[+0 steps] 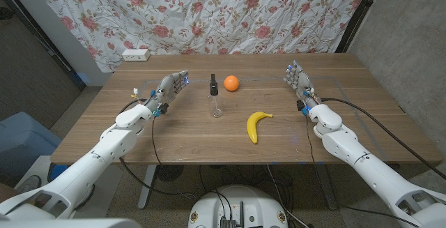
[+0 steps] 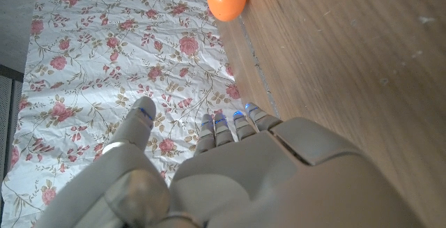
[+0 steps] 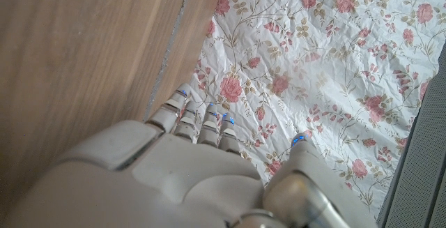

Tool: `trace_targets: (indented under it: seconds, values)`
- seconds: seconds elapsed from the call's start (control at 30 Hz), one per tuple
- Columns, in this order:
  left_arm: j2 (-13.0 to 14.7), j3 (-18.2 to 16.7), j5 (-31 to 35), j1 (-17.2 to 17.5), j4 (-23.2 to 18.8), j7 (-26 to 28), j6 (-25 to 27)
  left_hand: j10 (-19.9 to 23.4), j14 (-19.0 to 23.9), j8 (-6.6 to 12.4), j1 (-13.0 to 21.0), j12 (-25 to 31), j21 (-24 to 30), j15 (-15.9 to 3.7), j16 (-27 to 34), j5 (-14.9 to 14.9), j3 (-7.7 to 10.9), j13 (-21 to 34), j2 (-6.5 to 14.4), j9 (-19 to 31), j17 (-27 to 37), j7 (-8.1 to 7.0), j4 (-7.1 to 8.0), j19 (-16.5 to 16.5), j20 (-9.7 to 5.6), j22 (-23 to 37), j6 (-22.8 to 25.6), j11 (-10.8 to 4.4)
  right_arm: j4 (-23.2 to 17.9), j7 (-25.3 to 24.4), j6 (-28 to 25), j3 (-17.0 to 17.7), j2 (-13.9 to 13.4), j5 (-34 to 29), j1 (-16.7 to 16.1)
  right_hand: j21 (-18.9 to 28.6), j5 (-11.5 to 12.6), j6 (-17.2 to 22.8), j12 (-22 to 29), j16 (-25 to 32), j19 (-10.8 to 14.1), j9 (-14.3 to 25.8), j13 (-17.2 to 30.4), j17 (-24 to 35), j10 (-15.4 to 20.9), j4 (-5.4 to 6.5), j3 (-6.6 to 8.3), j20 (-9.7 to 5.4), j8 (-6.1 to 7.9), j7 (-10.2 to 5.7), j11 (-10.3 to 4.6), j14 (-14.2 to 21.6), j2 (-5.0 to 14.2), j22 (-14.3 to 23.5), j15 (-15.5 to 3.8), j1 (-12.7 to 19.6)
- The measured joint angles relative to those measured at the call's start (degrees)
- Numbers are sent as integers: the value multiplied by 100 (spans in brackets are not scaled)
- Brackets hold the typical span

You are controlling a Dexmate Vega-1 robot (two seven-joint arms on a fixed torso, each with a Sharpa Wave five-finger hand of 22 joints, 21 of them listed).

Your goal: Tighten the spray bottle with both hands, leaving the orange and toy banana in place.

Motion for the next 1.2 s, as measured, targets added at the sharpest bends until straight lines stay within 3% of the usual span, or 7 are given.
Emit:
trace_targets:
  seconds: [0.4, 0.93, 1.2]
  values:
    - [197, 3, -35, -18, 37, -384, 15, -7, 1, 0, 138, 0, 0, 0, 0, 0, 24, 0, -92, 0, -1, 1, -23, -22, -22, -1, 0, -10, 54, -51, 46, -22, 32, -81, 26, 0, 0, 0, 0, 0, -43, -1, 0, -27, 0, -17, -18, -42, 0, 0, 0, 0, 0, 0, 0, 0]
    - [440, -6, 40, 205, -306, -421, 3, -52, -110, 0, 474, -24, -48, -15, 0, 27, 121, -1, -232, -1, -1, -39, -22, -122, -20, -1, -83, -69, 206, 37, 92, -92, 40, -160, 146, 0, 0, -53, 0, 23, -42, -1, -25, -53, -44, -33, -2, -42, 0, 10, 0, 0, 0, -1, 0, 0]
    - [593, -37, 126, 394, -537, -406, -111, -397, -453, -24, 774, -89, -69, -3, -24, 27, 192, -1, -450, 28, -2, -17, -30, -465, -29, -1, -402, -34, 222, 71, 143, -107, 25, -225, 159, 0, 0, -53, 0, 22, -42, -1, -24, -80, -43, -33, -1, -41, 0, 10, 0, 0, 0, -1, 0, 0]
